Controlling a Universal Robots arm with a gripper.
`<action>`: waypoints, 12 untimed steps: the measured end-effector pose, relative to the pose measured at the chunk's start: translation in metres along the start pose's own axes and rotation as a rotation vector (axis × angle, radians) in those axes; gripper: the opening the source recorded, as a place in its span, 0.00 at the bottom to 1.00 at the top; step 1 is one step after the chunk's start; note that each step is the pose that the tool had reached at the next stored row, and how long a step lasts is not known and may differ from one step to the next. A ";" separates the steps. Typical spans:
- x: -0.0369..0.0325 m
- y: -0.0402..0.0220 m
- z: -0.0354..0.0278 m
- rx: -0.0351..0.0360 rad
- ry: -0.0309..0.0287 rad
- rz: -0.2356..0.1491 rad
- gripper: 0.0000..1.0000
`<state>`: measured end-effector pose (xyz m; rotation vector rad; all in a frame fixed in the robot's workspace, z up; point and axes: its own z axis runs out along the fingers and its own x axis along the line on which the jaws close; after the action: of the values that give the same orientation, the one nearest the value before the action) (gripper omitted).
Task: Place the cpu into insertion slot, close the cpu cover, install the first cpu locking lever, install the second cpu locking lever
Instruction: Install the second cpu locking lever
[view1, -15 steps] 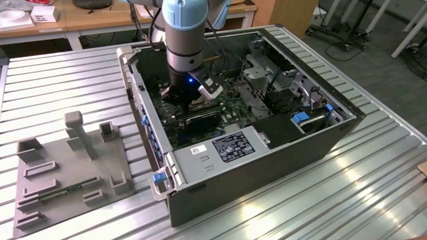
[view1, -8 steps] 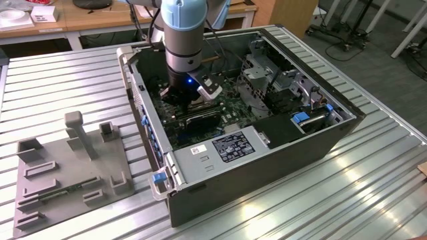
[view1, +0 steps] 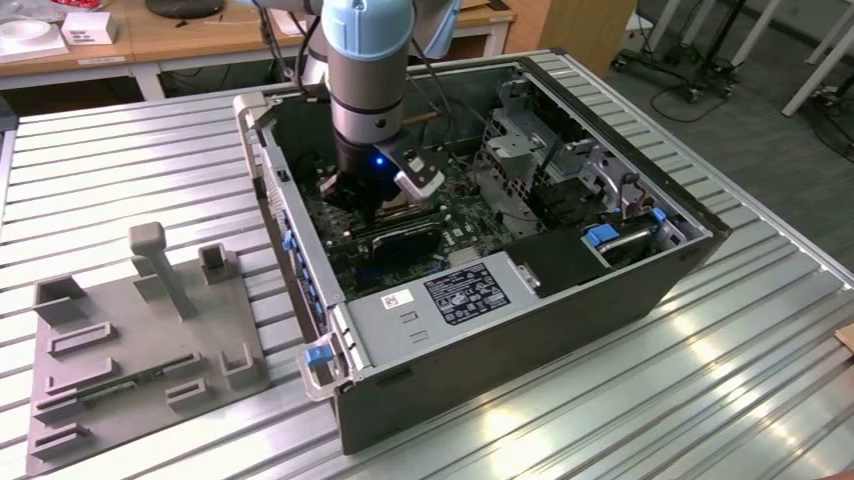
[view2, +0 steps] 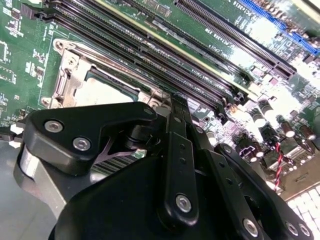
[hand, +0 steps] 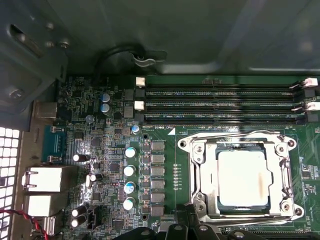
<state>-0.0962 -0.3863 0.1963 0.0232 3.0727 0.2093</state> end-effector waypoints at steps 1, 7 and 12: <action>-0.0001 0.0002 -0.0010 -0.0001 0.0005 0.000 0.11; -0.0005 0.0011 -0.0085 0.0007 0.0025 0.000 0.11; -0.0008 0.0018 -0.0127 0.0006 0.0030 0.001 0.11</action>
<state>-0.0962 -0.3863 0.2091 0.0240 3.0757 0.2086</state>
